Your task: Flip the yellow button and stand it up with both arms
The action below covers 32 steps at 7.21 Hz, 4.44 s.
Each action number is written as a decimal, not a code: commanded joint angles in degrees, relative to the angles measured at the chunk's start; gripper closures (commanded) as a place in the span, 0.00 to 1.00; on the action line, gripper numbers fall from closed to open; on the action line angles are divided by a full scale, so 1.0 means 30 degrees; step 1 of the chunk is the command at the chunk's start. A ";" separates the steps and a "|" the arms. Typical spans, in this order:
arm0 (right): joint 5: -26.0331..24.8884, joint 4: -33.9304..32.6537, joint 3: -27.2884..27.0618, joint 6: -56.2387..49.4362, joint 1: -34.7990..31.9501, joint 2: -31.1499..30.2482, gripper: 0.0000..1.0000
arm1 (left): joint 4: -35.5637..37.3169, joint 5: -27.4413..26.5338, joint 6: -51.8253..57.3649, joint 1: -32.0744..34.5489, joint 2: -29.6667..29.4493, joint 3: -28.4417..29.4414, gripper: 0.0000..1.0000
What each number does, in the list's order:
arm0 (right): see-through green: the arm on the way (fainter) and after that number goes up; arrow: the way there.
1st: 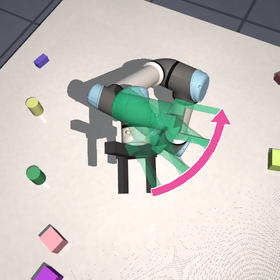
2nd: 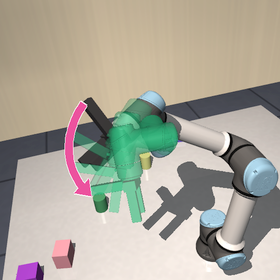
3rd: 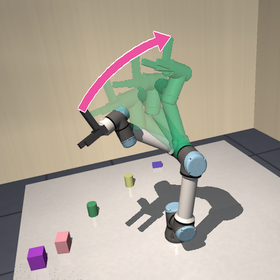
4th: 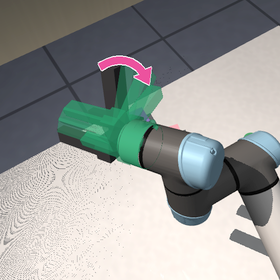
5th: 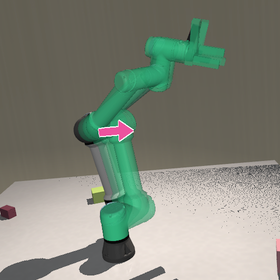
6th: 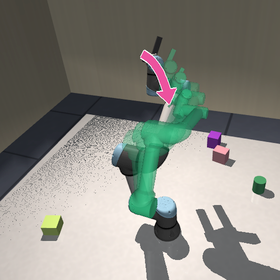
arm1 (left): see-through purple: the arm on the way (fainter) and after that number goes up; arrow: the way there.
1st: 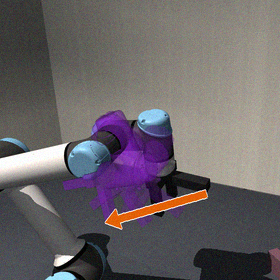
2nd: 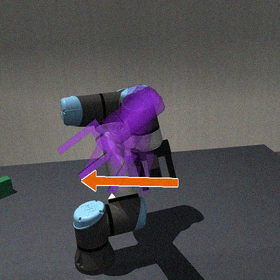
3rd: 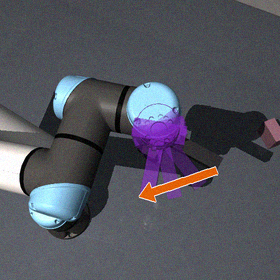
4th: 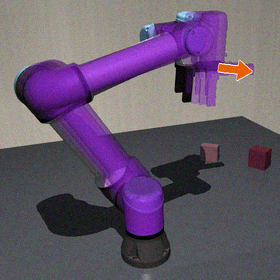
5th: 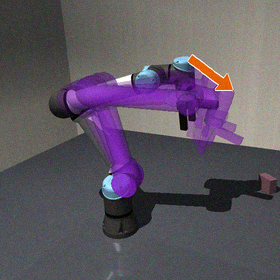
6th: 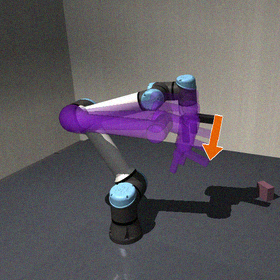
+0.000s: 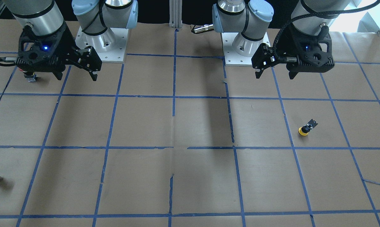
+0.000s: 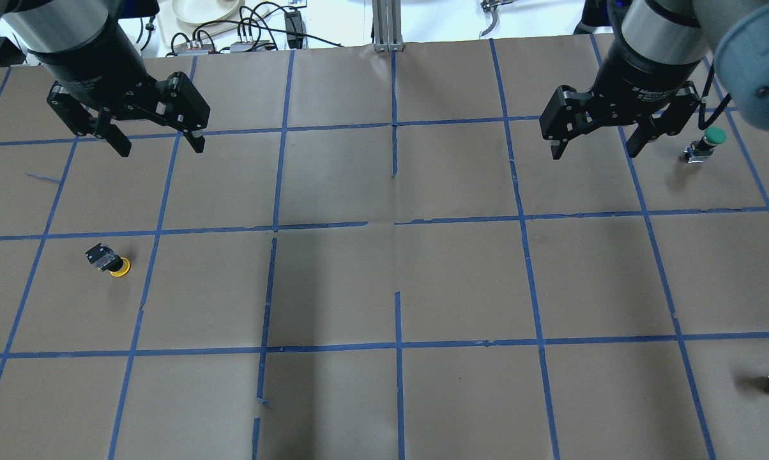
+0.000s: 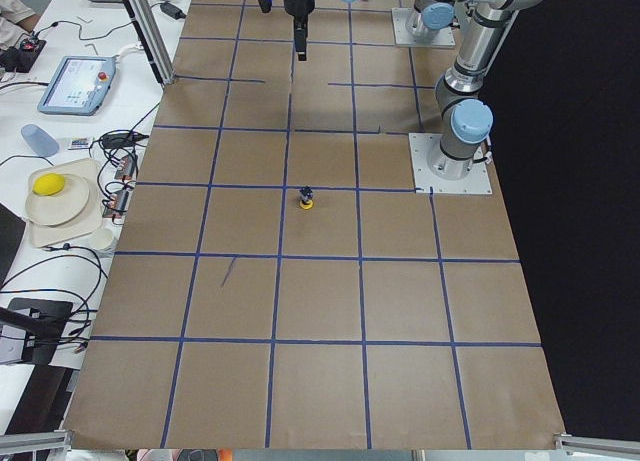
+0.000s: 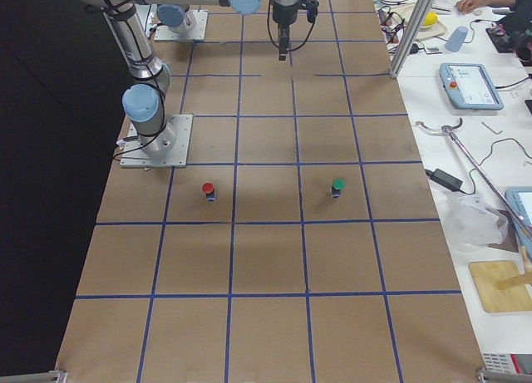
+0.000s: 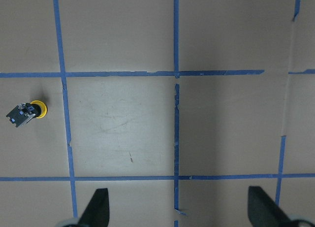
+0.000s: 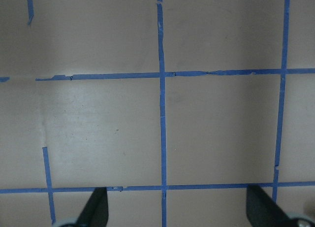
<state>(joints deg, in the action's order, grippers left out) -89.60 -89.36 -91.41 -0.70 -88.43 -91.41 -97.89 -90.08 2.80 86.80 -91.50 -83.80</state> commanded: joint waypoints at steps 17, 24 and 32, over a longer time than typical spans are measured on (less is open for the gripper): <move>-0.0047 0.0283 -0.0586 0.0586 0.0003 -0.0029 0.00 | 1.2817 -0.0295 2.5838 -0.9771 -0.3834 -0.9390 0.01; 0.0246 0.0371 -0.0644 0.0498 0.0091 0.0204 0.00 | 1.4114 -0.1437 2.8920 -0.9772 -0.4335 -1.0153 0.63; 0.0885 -0.0069 0.0170 0.0992 0.0410 0.1344 0.00 | 0.5313 0.6540 2.0683 -0.7726 -0.0443 -0.9508 0.74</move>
<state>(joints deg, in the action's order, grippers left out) -88.17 -89.27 -92.35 1.20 -87.95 -88.78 -74.24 -77.30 72.94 61.61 -95.20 -112.39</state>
